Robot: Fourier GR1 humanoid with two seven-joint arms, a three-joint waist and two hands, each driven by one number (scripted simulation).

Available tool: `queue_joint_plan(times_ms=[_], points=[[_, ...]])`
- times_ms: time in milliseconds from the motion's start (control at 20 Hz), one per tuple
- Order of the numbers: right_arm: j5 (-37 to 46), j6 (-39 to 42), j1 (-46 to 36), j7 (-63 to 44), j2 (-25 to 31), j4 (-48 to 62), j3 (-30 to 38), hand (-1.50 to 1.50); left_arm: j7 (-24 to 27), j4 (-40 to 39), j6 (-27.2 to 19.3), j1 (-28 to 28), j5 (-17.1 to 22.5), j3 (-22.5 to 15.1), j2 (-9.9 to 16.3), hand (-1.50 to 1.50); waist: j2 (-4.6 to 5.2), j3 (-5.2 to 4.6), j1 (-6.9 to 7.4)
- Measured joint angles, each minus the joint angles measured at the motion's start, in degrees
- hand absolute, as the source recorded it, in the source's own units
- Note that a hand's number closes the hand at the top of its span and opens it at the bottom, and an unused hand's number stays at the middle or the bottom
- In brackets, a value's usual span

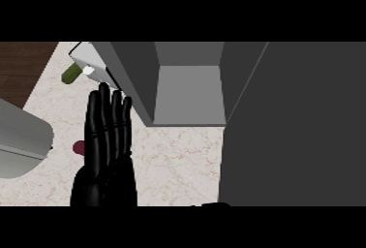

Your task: Pick up the wine, place it into the cabinet and close the cabinet

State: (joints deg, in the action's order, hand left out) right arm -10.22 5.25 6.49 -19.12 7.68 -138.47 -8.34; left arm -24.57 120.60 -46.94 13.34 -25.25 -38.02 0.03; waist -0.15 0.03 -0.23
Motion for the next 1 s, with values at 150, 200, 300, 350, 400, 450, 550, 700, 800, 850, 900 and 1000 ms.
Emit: queue_joint_plan(times_ms=[150, 200, 300, 350, 400, 450, 550, 700, 800, 850, 900, 1000], points=[[0.2, -0.62, -1.09, -2.05, 0.14, -0.45, 0.19, -1.5, -3.32, -2.25, -2.75, 4.39, -2.1, -0.95, 0.0, -1.5, 0.0, 0.0, -0.14], [0.31, -1.24, -1.71, -2.88, -0.12, -0.62, -0.26, -1.5, -4.64, -1.55, -2.65, 4.53, -3.14, -1.13, 0.0, -1.5, -0.02, 0.0, -0.08], [0.49, -1.68, -3.68, -3.84, -0.28, -0.3, 0.28, -1.5, -6.98, -1.34, -3.02, 5.88, -4.45, -1.46, 0.0, -1.5, 0.0, 0.0, 0.02], [0.95, -2.58, -4.84, -4.93, -0.72, -0.4, -0.67, -1.5, -7.85, -1.44, -2.97, 6.83, -4.74, -1.08, 0.0, -1.5, 0.01, 0.0, 0.03], [1.03, -2.6, -5.49, -5.2, -0.72, -0.19, -0.21, -1.5, -9.66, -0.8, -3.15, 7.27, -6.48, -1.5, 0.0, -1.5, 0.0, -0.01, 0.11], [1.08, -2.69, -5.61, -5.34, -0.76, -0.23, -0.13, -1.5, -10.96, -1.42, -4.23, 7.91, -8.27, -2.39, 0.0, -1.5, -0.02, 0.0, 0.09], [1.23, -3.36, -7.28, -7.37, -0.55, -0.71, 0.02, -1.5, -12.82, -1.33, -4.7, 8.69, -10.09, -2.26, 0.0, -1.5, -0.03, -0.01, 0.11], [1.2, -3.31, -7.69, -8.1, -0.53, -1.04, 0.82, -1.5, -14.43, -0.45, -5.46, 7.69, -12.62, -2.78, 0.0, -1.5, -0.02, -0.01, 0.12], [0.94, -2.8, -7.86, -8.73, -0.13, -1.33, 1.73, -1.5, -15.65, -0.56, -5.9, 7.52, -13.99, -2.38, 0.01, -1.5, -0.02, -0.01, 0.08], [1.41, -3.04, -8.41, -8.75, -0.46, -1.05, 1.32, -1.5, -16.21, -0.89, -6.33, 7.95, -14.04, -1.95, 0.01, -1.5, 0.0, 0.0, 0.08], [1.41, -3.14, -8.38, -9.28, -0.41, -1.28, 1.4, -1.5, -16.36, -0.29, -6.53, 7.08, -14.27, -1.69, 0.01, -1.5, 0.0, -0.01, 0.08], [1.64, -3.65, -8.7, -10.0, -0.8, -1.59, 0.56, -1.5, -16.83, 0.59, -7.04, 5.95, -14.38, -1.25, 0.01, -1.5, -0.01, -0.02, 0.08]])
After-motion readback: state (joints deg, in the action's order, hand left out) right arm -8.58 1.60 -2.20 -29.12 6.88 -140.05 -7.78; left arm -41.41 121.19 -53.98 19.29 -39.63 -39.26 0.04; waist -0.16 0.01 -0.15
